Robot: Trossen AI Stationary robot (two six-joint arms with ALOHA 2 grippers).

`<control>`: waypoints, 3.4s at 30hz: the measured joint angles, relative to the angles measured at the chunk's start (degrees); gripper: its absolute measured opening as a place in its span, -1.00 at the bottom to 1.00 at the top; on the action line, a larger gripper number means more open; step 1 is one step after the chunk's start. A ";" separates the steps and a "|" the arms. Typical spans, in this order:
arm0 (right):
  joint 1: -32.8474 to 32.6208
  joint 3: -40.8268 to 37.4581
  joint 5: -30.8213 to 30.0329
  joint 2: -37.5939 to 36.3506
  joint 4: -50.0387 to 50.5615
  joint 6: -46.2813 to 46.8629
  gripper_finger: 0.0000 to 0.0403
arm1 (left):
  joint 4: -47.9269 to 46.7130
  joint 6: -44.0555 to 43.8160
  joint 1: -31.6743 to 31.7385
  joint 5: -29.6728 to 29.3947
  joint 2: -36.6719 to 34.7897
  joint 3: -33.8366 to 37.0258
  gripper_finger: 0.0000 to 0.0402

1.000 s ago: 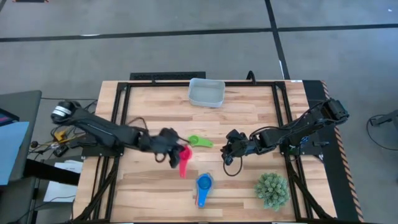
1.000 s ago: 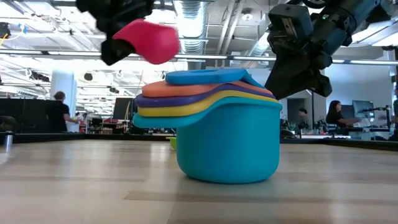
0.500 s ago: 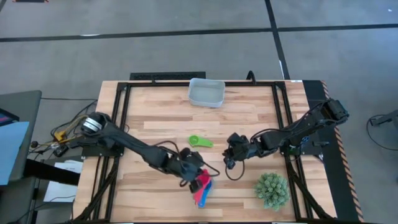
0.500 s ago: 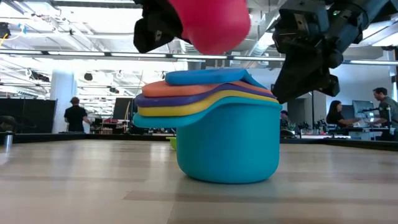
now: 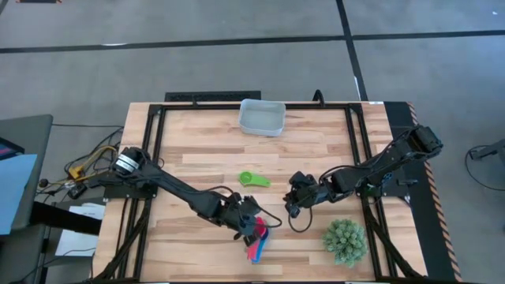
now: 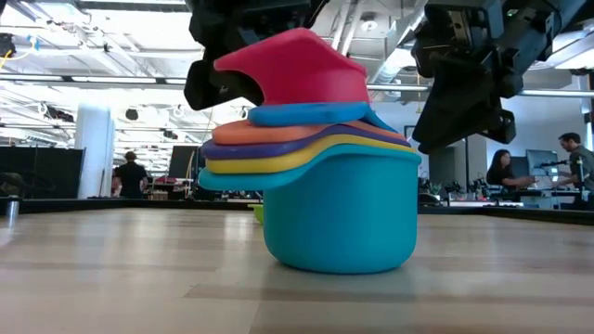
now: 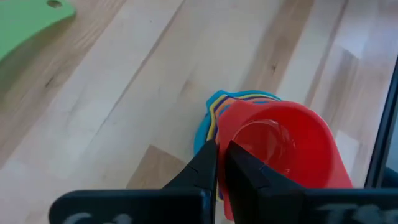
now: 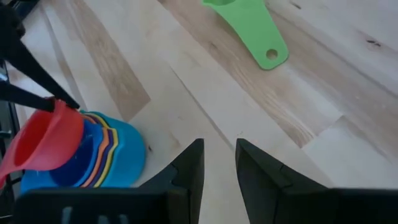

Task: Nest measuring cups in basket
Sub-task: Stack the red measuring cup on top of the blue measuring cup, then stack the green measuring cup on top of the red measuring cup

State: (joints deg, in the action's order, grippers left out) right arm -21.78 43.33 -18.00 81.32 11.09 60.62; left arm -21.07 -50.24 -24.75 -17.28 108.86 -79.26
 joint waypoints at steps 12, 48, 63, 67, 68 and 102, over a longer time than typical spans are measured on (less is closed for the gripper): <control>0.00 0.00 0.11 0.00 0.00 1.05 -0.43 | 1.04 -4.18 -0.96 -0.01 0.00 0.00 -0.95; 12.17 2.23 1.55 6.57 -12.47 -15.77 -0.43 | -11.64 4.00 0.75 -14.58 -10.89 7.77 -0.26; 26.64 26.61 18.06 27.84 -1.36 -39.68 -0.43 | 4.68 -0.47 3.61 -15.57 -21.77 35.88 -0.37; 26.59 33.23 17.93 32.77 5.65 -42.24 -0.43 | 4.34 -0.49 3.61 -16.11 -21.99 36.98 -0.40; 26.56 34.67 17.89 33.92 7.46 -42.77 -0.43 | 4.21 -0.31 3.61 -16.15 -22.01 36.98 -0.40; 9.31 39.01 -0.76 28.43 20.78 5.10 -0.87 | 1.86 3.94 1.03 -24.78 -21.99 36.98 -0.41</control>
State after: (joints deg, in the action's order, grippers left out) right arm -12.47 82.35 -18.76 109.75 31.87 65.72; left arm -19.21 -46.30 -23.73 -42.05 86.87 -42.28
